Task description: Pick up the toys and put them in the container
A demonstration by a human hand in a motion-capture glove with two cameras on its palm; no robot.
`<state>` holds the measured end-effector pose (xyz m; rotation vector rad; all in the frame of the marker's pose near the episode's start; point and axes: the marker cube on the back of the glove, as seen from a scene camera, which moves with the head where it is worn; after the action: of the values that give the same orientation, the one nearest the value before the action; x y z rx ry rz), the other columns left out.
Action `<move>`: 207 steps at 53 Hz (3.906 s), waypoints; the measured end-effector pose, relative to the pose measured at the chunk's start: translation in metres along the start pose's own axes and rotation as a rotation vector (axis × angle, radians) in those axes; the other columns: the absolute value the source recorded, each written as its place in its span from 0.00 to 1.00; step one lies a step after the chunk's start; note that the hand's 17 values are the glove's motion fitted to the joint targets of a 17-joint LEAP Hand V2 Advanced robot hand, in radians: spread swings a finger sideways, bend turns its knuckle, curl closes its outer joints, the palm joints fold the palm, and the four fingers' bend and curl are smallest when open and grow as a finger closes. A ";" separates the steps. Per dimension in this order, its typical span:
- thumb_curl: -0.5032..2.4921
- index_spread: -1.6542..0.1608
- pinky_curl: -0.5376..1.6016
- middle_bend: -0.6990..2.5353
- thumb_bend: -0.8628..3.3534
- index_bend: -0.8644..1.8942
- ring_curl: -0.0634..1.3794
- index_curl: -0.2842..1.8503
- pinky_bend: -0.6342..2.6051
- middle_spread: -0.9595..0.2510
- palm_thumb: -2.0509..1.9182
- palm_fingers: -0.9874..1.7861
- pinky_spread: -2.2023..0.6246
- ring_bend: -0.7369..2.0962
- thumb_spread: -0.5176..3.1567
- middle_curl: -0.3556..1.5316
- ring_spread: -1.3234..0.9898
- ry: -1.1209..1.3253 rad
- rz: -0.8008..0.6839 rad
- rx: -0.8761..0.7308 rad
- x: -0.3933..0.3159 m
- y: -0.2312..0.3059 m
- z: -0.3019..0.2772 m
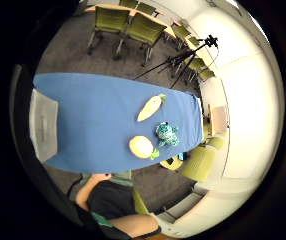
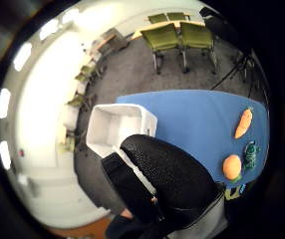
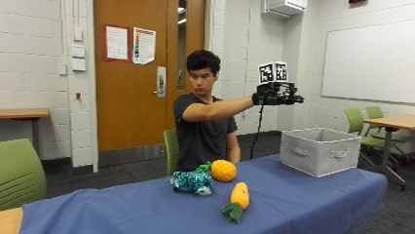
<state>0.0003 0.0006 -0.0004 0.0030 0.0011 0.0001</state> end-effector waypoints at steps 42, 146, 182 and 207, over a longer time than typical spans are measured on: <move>0.18 0.77 0.38 0.29 0.18 0.38 0.17 0.27 0.32 0.68 0.47 0.40 0.74 0.34 0.42 0.34 0.42 0.014 0.022 0.023 0.105 0.057 0.037; 0.39 0.74 0.44 0.49 0.25 0.47 0.39 0.54 0.43 0.48 0.68 0.79 0.60 0.64 0.36 0.48 0.38 -0.024 -0.033 0.049 0.143 0.052 0.066; 0.49 0.73 0.44 0.50 0.25 0.43 0.40 0.69 0.44 0.48 0.67 0.77 0.60 0.66 0.32 0.53 0.39 -0.141 -0.555 0.099 -0.239 -0.037 -0.025; 0.40 0.75 0.47 0.37 0.17 0.31 0.36 0.60 0.51 0.63 0.48 0.33 0.66 0.57 0.38 0.48 0.43 -0.106 -0.607 -0.048 -0.212 -0.064 0.023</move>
<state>-0.2120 -0.0632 0.0223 -0.0454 -0.1040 -0.6074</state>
